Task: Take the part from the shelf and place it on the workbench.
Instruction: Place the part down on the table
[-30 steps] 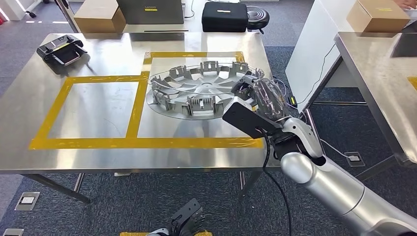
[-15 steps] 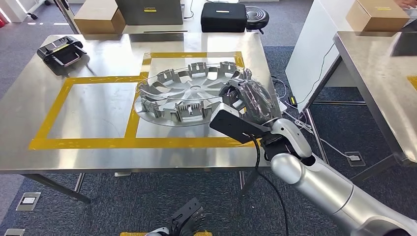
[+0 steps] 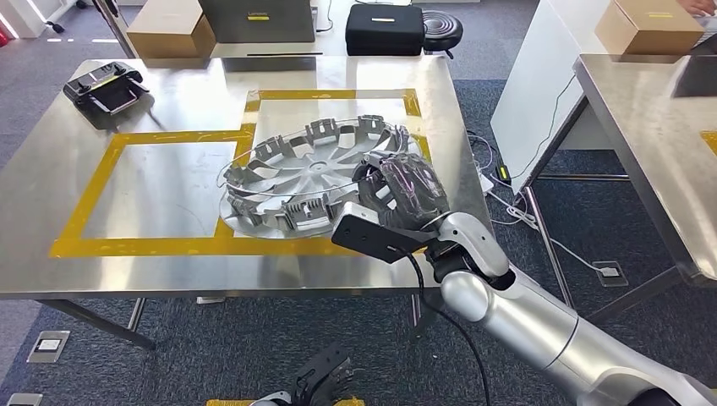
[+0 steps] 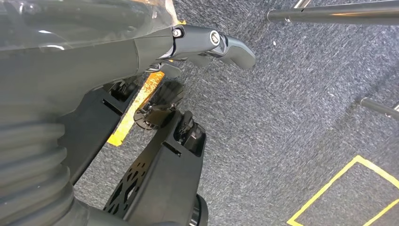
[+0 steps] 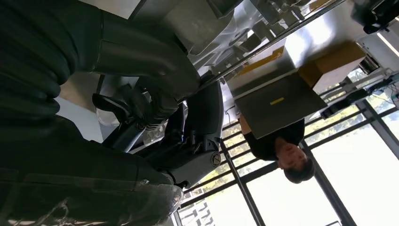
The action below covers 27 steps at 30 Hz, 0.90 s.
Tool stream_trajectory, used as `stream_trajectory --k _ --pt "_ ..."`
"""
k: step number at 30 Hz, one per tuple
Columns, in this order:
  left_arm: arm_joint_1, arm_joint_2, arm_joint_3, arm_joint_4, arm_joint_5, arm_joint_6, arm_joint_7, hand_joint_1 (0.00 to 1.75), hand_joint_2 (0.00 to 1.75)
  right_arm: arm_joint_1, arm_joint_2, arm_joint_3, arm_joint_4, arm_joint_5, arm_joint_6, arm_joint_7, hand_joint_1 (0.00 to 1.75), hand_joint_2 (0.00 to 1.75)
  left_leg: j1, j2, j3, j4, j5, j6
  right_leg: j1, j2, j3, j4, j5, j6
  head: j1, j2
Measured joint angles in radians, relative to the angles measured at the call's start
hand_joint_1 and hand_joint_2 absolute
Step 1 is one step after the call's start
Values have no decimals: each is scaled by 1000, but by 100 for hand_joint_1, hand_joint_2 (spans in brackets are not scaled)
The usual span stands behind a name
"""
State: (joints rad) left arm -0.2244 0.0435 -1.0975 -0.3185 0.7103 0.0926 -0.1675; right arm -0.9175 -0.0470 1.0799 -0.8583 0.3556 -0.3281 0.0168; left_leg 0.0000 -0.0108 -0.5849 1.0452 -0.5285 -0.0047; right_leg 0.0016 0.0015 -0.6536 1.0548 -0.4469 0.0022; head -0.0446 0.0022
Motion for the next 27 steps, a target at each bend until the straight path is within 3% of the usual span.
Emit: stream_trajectory --k 12,27 --pt "4 -10 0 0 -10 25 -10 0 175 4 48 51 63 58 1 -22 175 175 0 0 0 0 0 0 0 0 0 0 0 0 0 0" --pt "12 -14 0 0 -17 -6 -7 0 175 20 60 52 131 45 -17 10 175 175 0 0 0 0 0 0 0 0 0 0 0 0 0 0"
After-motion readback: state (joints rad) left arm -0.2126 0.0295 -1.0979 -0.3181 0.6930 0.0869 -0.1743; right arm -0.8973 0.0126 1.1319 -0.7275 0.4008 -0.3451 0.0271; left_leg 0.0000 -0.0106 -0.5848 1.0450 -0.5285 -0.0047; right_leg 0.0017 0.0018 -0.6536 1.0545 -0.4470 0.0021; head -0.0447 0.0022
